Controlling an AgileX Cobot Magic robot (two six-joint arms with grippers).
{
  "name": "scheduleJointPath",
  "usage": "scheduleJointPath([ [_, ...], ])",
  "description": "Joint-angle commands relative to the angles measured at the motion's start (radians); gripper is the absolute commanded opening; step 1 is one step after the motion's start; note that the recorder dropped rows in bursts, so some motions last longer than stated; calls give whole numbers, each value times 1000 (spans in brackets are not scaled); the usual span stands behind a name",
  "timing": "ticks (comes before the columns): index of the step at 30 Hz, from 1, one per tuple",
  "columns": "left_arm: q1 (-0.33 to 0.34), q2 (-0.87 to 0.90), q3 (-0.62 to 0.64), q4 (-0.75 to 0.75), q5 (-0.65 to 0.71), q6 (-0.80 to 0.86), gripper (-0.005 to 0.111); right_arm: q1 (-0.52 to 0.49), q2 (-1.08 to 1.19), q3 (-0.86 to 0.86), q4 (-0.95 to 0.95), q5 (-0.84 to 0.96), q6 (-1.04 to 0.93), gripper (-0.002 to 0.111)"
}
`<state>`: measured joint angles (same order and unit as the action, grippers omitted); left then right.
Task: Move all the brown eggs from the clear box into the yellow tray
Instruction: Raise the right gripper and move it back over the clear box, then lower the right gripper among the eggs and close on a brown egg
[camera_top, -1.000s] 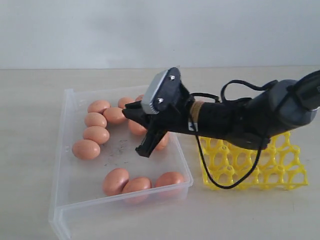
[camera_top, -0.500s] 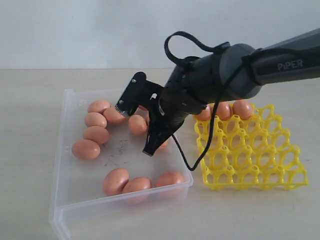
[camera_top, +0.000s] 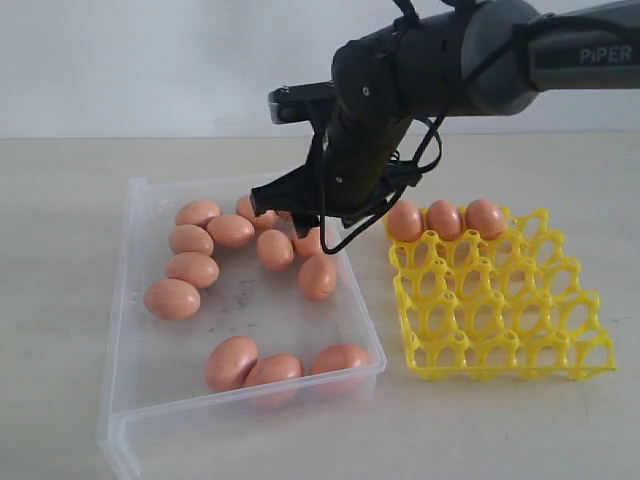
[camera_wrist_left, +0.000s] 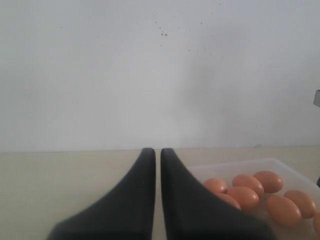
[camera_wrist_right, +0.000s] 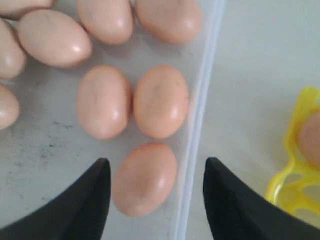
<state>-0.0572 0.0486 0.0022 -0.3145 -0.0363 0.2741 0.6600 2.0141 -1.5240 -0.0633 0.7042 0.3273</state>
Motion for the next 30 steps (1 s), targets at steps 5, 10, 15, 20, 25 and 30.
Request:
scheduleJointPath([
  [5,-3,4,-2,-5,-16,5,4,-31,50,-5,226,-3,38,50],
  [10,-3,4,-2,-5,-16,5,4,-32,91,-16,257,-76,38,50],
  [15,-3,4,-2,-5,-16,5,4,-34,116,-16,254,-78,24,50],
  [20,-3,4,-2,-5,-16,5,4,-32,70,-16,164,-157,-57,50],
  [25,-3,4,-2,-5,-16,5,4,-22,12,-16,154,-201,-57,50],
  [30,-3,4,-2,-5,-16,5,4,17,8,-16,203,-135,-57,50],
])
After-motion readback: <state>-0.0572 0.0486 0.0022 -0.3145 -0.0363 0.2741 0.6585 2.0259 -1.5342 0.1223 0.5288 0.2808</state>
